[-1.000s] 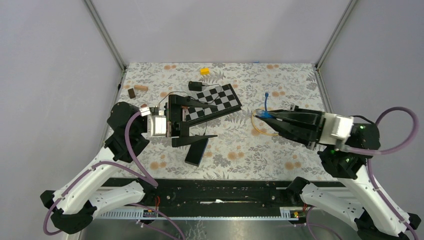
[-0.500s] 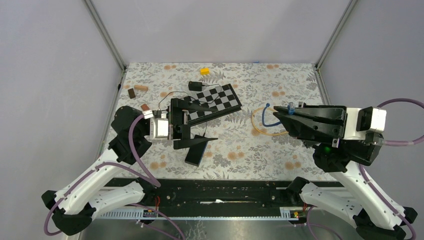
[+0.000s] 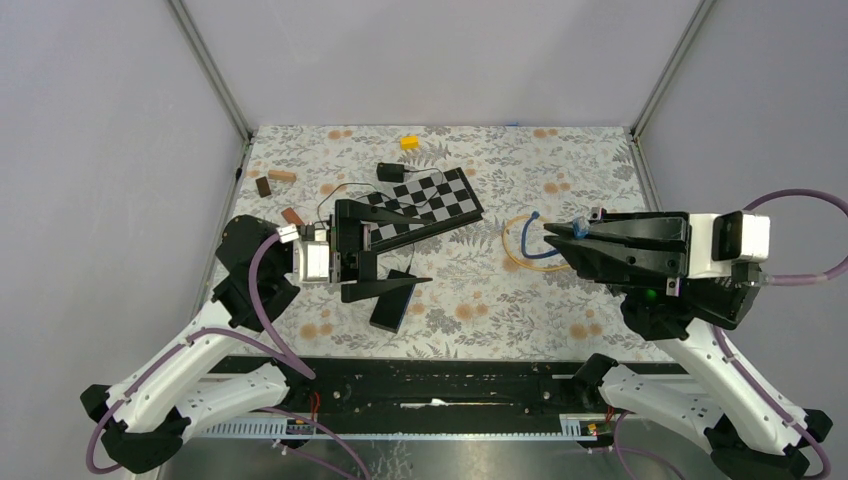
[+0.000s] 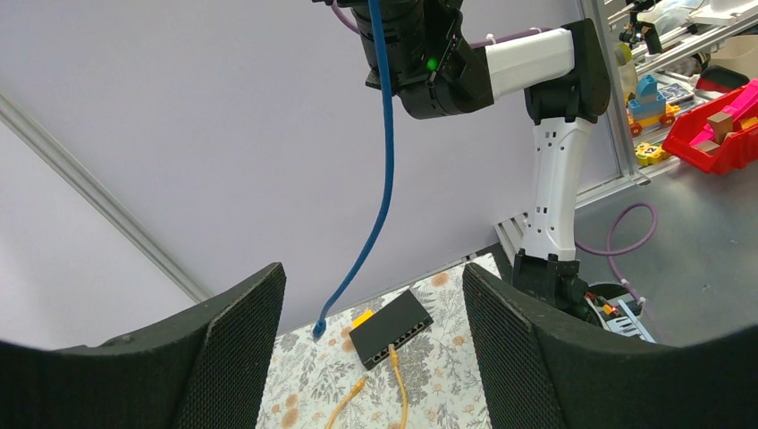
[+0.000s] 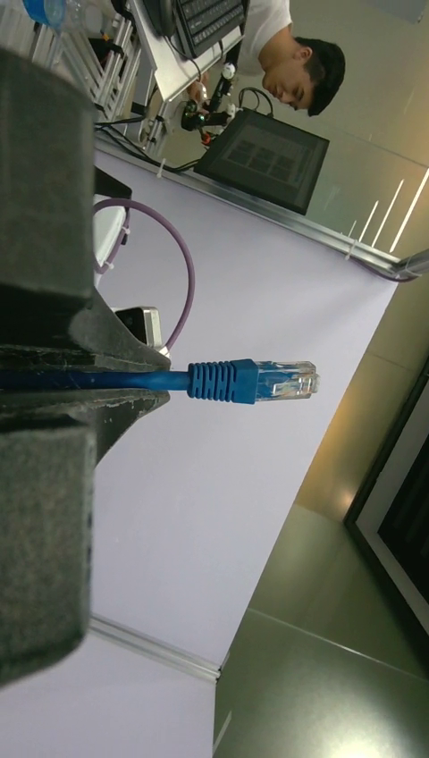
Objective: Insert the plug into the switch port
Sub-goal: Adjust the connector.
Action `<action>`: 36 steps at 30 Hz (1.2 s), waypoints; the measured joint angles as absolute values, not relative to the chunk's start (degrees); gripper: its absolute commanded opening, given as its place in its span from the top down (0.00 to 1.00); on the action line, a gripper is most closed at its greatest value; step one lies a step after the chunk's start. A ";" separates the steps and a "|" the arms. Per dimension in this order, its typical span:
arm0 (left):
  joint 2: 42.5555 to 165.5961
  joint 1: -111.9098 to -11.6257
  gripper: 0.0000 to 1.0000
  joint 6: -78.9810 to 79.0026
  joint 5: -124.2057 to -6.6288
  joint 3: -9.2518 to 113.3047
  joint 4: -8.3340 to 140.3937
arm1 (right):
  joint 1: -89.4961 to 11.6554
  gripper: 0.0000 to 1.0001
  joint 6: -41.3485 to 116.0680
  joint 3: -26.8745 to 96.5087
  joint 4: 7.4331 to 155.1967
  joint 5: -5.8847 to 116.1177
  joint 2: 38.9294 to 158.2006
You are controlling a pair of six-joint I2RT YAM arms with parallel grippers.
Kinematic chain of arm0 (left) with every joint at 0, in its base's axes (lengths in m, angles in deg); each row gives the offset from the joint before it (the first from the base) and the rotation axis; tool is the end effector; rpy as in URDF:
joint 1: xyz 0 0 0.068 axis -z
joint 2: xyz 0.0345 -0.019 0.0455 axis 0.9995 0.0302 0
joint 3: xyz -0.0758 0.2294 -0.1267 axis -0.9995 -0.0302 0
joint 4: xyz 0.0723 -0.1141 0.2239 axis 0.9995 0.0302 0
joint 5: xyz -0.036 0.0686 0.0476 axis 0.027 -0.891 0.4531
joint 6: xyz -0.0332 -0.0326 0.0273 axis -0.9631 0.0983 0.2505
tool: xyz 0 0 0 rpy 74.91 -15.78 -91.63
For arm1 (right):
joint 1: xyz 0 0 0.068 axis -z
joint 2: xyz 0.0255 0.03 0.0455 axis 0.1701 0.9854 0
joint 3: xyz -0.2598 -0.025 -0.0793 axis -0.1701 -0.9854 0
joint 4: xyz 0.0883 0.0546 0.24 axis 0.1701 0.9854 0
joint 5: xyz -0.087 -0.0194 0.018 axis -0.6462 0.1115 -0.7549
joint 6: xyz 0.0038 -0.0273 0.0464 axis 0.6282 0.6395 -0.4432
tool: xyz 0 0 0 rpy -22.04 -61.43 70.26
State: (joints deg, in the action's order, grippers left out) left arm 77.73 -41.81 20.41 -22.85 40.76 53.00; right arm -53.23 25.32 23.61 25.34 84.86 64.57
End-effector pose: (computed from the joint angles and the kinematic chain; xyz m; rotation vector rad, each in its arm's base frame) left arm 0.0906 -0.1354 0.4656 1.2307 0.5631 -1.0440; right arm 0.0481 0.0754 0.5348 -0.7353 0.1549 1.1372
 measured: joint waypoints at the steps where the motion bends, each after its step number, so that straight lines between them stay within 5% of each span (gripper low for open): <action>1: 77.73 -41.81 0.26 20.39 -22.85 40.76 53.00 | -53.23 1.00 25.52 23.76 25.78 85.60 64.57; 36: 78.27 -41.81 0.20 17.98 -23.16 40.83 50.27 | -53.23 1.00 51.92 27.45 64.27 88.88 66.72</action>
State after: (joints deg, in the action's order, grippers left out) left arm 78.27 -41.81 17.98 -23.16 40.83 50.27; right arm -53.23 51.92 27.45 64.27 88.88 66.72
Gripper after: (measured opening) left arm 0.791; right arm 0.074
